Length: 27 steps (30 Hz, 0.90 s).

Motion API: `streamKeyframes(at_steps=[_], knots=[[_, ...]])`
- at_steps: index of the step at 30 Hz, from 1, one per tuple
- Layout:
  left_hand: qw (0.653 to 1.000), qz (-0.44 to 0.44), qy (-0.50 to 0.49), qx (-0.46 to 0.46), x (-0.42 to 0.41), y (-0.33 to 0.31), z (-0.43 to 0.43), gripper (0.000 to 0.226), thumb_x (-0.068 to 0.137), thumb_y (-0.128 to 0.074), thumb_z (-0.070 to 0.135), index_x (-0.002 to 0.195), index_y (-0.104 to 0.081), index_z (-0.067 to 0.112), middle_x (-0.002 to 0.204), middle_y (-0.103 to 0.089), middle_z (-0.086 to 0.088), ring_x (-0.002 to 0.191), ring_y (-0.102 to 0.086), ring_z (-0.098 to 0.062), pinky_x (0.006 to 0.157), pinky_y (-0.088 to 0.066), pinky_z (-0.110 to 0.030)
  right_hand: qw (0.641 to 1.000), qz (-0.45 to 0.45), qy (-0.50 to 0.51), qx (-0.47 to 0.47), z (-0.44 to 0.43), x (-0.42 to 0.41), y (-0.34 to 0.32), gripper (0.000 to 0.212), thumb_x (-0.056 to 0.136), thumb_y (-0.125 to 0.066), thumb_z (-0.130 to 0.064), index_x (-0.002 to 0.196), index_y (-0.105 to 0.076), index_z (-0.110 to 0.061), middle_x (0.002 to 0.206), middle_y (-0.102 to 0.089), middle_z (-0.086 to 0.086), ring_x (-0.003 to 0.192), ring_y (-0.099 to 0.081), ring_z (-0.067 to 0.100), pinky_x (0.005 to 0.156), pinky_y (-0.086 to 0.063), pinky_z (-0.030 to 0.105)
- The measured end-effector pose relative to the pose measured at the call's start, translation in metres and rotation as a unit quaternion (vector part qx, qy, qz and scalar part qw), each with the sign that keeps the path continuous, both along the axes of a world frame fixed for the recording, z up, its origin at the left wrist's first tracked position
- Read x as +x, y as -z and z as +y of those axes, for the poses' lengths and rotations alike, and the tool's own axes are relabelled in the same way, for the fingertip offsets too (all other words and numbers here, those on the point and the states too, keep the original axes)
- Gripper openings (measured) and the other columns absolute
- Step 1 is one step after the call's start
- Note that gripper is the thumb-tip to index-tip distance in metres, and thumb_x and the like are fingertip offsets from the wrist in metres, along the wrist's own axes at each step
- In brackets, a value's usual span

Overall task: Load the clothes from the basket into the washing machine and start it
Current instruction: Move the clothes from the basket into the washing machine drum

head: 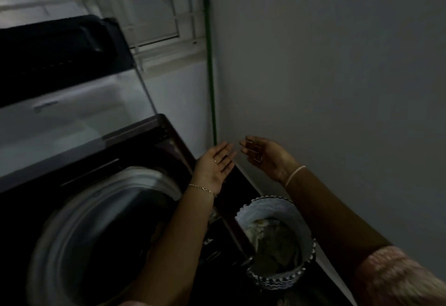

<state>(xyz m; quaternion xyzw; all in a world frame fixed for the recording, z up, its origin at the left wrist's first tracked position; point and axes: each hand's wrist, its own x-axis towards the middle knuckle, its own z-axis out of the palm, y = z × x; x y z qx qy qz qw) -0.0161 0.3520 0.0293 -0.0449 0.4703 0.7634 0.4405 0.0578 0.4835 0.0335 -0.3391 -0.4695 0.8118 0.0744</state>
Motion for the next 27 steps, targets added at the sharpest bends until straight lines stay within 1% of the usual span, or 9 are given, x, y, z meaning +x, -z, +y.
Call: streamKeyframes(at_steps=[4, 6, 10, 14, 17, 19, 21, 24, 27], knots=[[0.999, -0.023, 0.019, -0.014, 0.033, 0.016, 0.053, 0.036, 0.101, -0.036, 0.025, 0.128, -0.055, 0.012, 0.123, -0.062, -0.002, 0.099, -0.06, -0.015, 0.091, -0.045, -0.029, 0.999, -0.017, 0.036, -0.014, 0.053, 0.04, 0.015, 0.016, 0.098, -0.043, -0.022, 0.094, -0.058, -0.023, 0.096, -0.066, -0.005, 0.086, -0.06, 0.008, 0.078, -0.041, 0.025], [0.999, -0.033, 0.026, -0.026, 0.045, 0.026, 0.075, 0.033, 0.101, -0.036, 0.026, 0.125, -0.055, 0.013, 0.122, -0.062, -0.002, 0.097, -0.06, -0.014, 0.094, -0.042, -0.03, 0.998, -0.027, 0.045, -0.022, 0.075, 0.057, 0.026, 0.015, 0.098, -0.044, -0.021, 0.096, -0.058, -0.022, 0.096, -0.067, -0.005, 0.085, -0.061, 0.008, 0.078, -0.041, 0.025], [0.996, -0.055, 0.038, -0.053, 0.066, 0.046, 0.106, 0.03, 0.101, -0.039, 0.027, 0.122, -0.055, 0.013, 0.128, -0.06, -0.003, 0.107, -0.058, -0.019, 0.098, -0.041, -0.031, 0.996, -0.056, 0.058, -0.036, 0.109, 0.081, 0.052, 0.015, 0.098, -0.045, -0.02, 0.101, -0.06, -0.019, 0.098, -0.067, -0.003, 0.086, -0.061, 0.01, 0.081, -0.044, 0.025], [0.991, -0.092, 0.035, -0.091, 0.077, 0.075, 0.118, 0.035, 0.101, -0.04, 0.025, 0.129, -0.054, 0.01, 0.133, -0.058, -0.005, 0.115, -0.055, -0.021, 0.101, -0.04, -0.032, 0.99, -0.098, 0.081, -0.059, 0.128, 0.097, 0.086, 0.018, 0.099, -0.043, -0.018, 0.107, -0.059, -0.014, 0.117, -0.064, 0.007, 0.086, -0.059, 0.013, 0.092, -0.041, 0.03], [0.984, -0.116, 0.027, -0.132, 0.078, 0.104, 0.118, 0.038, 0.102, -0.037, 0.026, 0.133, -0.049, 0.008, 0.136, -0.055, -0.006, 0.126, -0.05, -0.024, 0.099, -0.039, -0.032, 0.982, -0.137, 0.099, -0.088, 0.133, 0.104, 0.118, 0.019, 0.099, -0.045, -0.016, 0.101, -0.063, -0.009, 0.132, -0.058, 0.014, 0.079, -0.057, 0.014, 0.077, -0.047, 0.026], [0.979, -0.128, 0.019, -0.156, 0.076, 0.133, 0.115, 0.04, 0.103, -0.032, 0.025, 0.137, -0.044, 0.007, 0.138, -0.051, -0.008, 0.131, -0.045, -0.027, 0.097, -0.039, -0.033, 0.974, -0.17, 0.11, -0.099, 0.135, 0.108, 0.144, 0.024, 0.098, -0.046, -0.014, 0.107, -0.063, 0.0, 0.132, -0.057, 0.019, 0.074, -0.055, 0.016, 0.066, -0.047, 0.024], [0.973, -0.134, 0.026, -0.187, 0.073, 0.166, 0.113, 0.035, 0.103, -0.032, 0.023, 0.131, -0.047, 0.009, 0.127, -0.056, -0.007, 0.119, -0.053, -0.026, 0.084, -0.043, -0.03, 0.968, -0.2, 0.1, -0.111, 0.136, 0.112, 0.174, 0.028, 0.098, -0.047, -0.015, 0.115, -0.06, 0.001, 0.115, -0.063, 0.016, 0.074, -0.056, 0.015, 0.062, -0.048, 0.025], [0.955, -0.13, 0.032, -0.264, 0.069, 0.213, 0.121, 0.015, 0.099, -0.042, 0.02, 0.099, -0.056, 0.015, 0.084, -0.066, 0.001, 0.074, -0.055, -0.013, 0.065, -0.041, -0.024, 0.961, -0.22, 0.084, -0.146, 0.134, 0.12, 0.229, 0.017, 0.095, -0.051, -0.014, 0.094, -0.064, -0.004, 0.089, -0.065, 0.01, 0.07, -0.062, 0.02, 0.063, -0.053, 0.028], [0.945, -0.131, 0.083, -0.287, 0.069, 0.252, 0.146, 0.02, 0.1, -0.038, 0.024, 0.093, -0.055, 0.018, 0.068, -0.062, 0.006, 0.056, -0.057, -0.007, 0.051, -0.04, -0.02, 0.956, -0.258, 0.082, -0.112, 0.132, 0.13, 0.315, 0.022, 0.089, -0.06, -0.014, 0.106, -0.067, -0.002, 0.106, -0.067, 0.018, 0.09, -0.066, 0.03, 0.086, -0.054, 0.04]])
